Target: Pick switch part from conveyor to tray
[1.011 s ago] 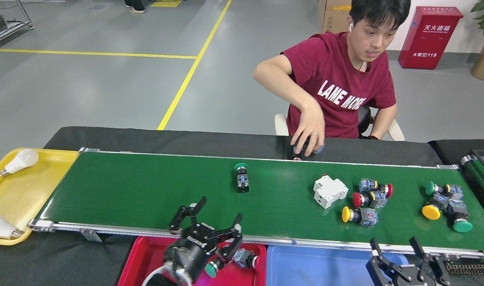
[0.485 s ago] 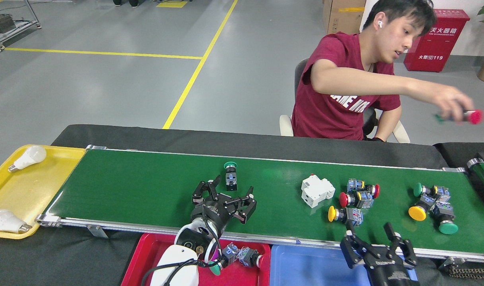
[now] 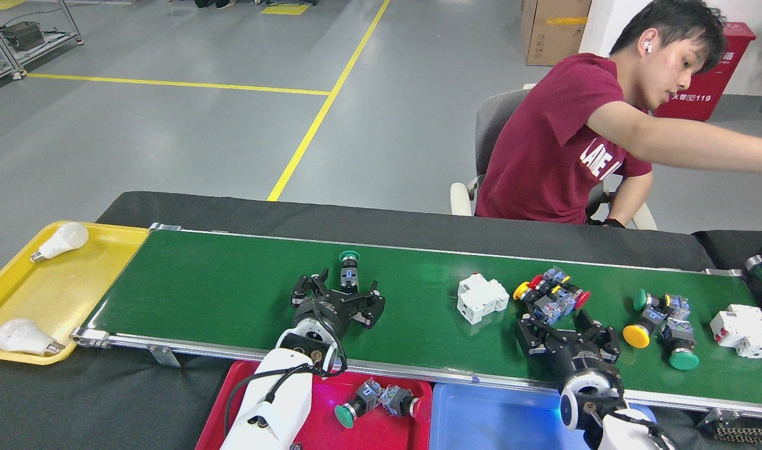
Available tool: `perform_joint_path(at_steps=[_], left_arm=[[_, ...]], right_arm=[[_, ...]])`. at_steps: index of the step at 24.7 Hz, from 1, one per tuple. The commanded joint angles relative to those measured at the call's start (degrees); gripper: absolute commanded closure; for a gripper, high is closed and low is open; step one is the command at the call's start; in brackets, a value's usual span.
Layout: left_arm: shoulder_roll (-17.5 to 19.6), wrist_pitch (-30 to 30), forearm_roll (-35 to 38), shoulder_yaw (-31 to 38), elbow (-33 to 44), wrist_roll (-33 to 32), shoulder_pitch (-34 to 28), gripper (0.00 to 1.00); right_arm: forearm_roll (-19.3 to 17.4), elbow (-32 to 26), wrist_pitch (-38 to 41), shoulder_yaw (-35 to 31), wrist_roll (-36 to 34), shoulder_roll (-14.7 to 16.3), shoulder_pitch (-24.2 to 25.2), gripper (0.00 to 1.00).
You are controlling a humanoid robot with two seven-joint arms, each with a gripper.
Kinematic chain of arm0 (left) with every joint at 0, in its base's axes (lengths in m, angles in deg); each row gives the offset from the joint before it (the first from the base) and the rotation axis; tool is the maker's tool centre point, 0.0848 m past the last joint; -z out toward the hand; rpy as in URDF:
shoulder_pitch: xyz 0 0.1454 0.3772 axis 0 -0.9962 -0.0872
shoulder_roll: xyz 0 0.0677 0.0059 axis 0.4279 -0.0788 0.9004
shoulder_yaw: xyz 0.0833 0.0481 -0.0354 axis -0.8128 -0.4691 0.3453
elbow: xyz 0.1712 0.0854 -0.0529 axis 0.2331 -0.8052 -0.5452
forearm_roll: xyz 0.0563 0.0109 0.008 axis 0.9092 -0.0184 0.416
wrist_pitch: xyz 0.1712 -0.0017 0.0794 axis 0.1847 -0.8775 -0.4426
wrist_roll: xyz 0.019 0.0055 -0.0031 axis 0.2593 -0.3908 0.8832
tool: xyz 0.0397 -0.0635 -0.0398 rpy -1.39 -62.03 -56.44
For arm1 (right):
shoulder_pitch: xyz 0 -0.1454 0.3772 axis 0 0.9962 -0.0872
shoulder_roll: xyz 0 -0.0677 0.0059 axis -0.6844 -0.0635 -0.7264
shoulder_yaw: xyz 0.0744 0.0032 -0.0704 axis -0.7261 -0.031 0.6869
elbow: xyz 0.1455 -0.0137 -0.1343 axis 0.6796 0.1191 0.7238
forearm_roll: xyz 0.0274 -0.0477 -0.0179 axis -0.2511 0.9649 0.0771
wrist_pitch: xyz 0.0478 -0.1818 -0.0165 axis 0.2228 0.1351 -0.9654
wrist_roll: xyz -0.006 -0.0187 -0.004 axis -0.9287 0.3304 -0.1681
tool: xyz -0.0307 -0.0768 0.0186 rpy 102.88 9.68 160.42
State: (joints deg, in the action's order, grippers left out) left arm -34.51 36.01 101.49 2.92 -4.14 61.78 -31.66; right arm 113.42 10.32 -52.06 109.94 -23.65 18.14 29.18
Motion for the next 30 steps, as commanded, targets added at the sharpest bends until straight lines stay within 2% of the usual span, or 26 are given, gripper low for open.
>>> perform_joint_path(at_steps=[1, 2, 3, 4, 5, 6, 10, 12, 14, 18, 19, 20, 21, 22, 23, 24, 27, 28, 30], left_arm=[[-0.21, -0.06, -0.96, 0.38, 0.17, 3.42, 1.27, 0.72], [-0.12, 0.03, -2.36, 0.39, -0.62, 4.03, 1.27, 0.77], [-0.04, 0.11, -3.68, 0.38, -1.68, 4.12, 1.27, 0.83], [0.05, 0.11, -4.21, 0.38, -2.47, 4.12, 1.27, 0.86], [0.14, 0.11, -4.21, 0.38, -2.82, 4.29, 1.27, 0.88], [0.31, 0.11, -4.21, 0.38, -2.82, 4.38, 1.27, 0.89], [0.67, 1.69, -4.21, -0.14, -0.98, 4.38, 0.13, 0.89], [1.37, 6.79, -4.3, 0.38, 5.26, 4.38, -1.72, 0.91], [5.68, 16.99, -4.48, 0.56, 15.37, 4.21, -6.64, 0.91], [17.54, 43.36, -9.49, 1.79, 36.38, 3.94, -21.58, 0.88], [19.74, 46.61, -11.16, 3.2, 39.8, 3.94, -25.89, 0.84], [20.97, 46.61, -12.04, 4.34, 41.74, 3.94, -28.7, 0.79], [21.85, 46.61, -13.09, 5.92, 43.41, 3.86, -31.69, 0.63], [22.02, 46.61, -13.35, 7.59, 44.2, 3.68, -33.35, 0.35], [21.85, 46.61, -13.27, 8.29, 44.29, 3.68, -33.8, 0.11], [21.5, 46.61, -13.35, 8.91, 44.38, 3.77, -34.15, 0.0], [21.15, 46.61, -13.35, 9.79, 44.46, 3.77, -37.14, 0.0], [21.15, 46.61, -13.35, 11.19, 44.46, 3.77, -38.01, 0.0], [19.83, 46.61, -13.35, 13.92, 44.38, 4.03, -38.89, 0.0]], right_arm=[[-0.14, 0.24, 1.25, -0.55, 0.08, 0.69, -1.18, 0.24], [-0.14, 0.59, 2.56, -0.63, 0.08, 1.04, -1.35, 0.39], [-0.14, 1.2, 5.11, -0.72, -0.35, 1.65, -1.53, 0.63], [-0.14, 1.73, 8.53, -1.51, -0.62, 1.92, -1.53, 0.8], [-0.14, 1.91, 11.87, -3.53, -2.02, 1.74, -1.53, 0.92], [-0.14, 1.82, 13.72, -5.2, -3.34, 1.57, -1.18, 0.98], [-0.05, 1.38, 15.04, -6.61, -4.13, 2.18, -0.56, 0.98], [-0.05, 1.12, 15.4, -6.7, -4.13, 2.97, 0.05, 0.98], [-0.05, 0.59, 16.19, -6.61, -3.87, 3.15, 0.84, 0.98], [-0.05, 0.06, 16.36, -6.61, -3.7, 3.32, 1.55, 0.98], [-0.05, 0.06, 16.36, -6.61, -3.61, 3.32, 1.55, 0.98], [-0.14, -0.11, 16.36, -6.61, -3.61, 3.32, 1.55, 0.98], [-0.05, -0.55, 16.36, -6.61, -3.61, 3.24, 1.55, 0.98], [-0.05, -1.87, 16.63, -6.61, -3.61, 3.24, 1.9, 0.98], [-0.14, -3.54, 17.33, -6.7, -3.61, 3.24, 2.43, 0.98], [-0.14, -6.62, 18.38, -6.7, -3.52, 3.32, 3.83, 0.98], [-0.23, -18.83, 23.13, -7.49, -3.52, 6.31, 10.34, 0.98], [-0.84, -23.66, 28.3, -7.58, -3.52, 7.89, 14.02, 0.98], [-1.37, -28.94, 35.79, -7.84, -3.96, 9.21, 19.12, 0.98]])
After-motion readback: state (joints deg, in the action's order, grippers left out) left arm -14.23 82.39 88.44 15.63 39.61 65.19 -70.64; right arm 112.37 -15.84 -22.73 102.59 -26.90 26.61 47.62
